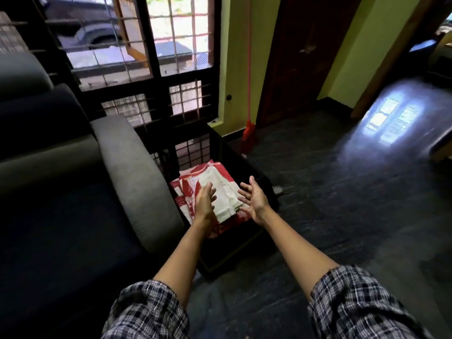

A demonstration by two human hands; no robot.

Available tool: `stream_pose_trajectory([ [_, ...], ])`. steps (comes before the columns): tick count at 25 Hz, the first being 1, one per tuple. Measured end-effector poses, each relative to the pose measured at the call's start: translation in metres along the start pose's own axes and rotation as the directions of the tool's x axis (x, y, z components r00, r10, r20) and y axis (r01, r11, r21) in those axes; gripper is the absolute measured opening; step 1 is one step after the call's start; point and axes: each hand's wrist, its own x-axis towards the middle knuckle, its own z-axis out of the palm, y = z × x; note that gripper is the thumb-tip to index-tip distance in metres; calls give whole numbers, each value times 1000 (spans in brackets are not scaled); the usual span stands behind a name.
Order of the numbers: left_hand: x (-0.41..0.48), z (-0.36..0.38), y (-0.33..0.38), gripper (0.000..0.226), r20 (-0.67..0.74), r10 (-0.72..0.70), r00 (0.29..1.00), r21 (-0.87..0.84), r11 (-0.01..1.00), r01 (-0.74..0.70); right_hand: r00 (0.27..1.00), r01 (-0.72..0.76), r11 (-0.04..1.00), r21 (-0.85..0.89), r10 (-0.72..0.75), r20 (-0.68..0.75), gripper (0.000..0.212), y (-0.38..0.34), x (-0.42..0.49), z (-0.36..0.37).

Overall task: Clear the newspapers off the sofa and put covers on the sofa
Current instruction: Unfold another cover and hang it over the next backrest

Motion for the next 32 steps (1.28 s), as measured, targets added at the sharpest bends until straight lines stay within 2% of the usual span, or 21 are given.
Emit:
stream_pose_trajectory([
  [4,80,-3,-20,45,-119,-74,990,-35,997,71,993,-113,991,-66,114,16,59,2,86,1],
  [10,188,-8,-33,44,-193,-195,962,-68,980,185,956,-293,949,-114,289,-48,60,17,200,8],
  [17,248,-17,-58,39,-227,-375,899,-116,927,357,889,-453,870,-192,426,-170,52,50,270,7],
  [22,268,-28,-93,43,-265,-452,852,-107,892,440,884,-465,759,-455,422,-199,49,90,301,1],
  [27,280,-35,-113,42,-298,-503,812,-115,863,492,878,-472,656,-589,411,-246,52,112,314,1],
  [30,284,-37,-120,31,-320,-496,807,-106,865,490,875,-481,651,-587,405,-267,56,117,321,-1],
  [32,286,-35,-123,23,-325,-485,812,-82,870,487,862,-505,687,-523,435,-262,42,113,324,0],
])
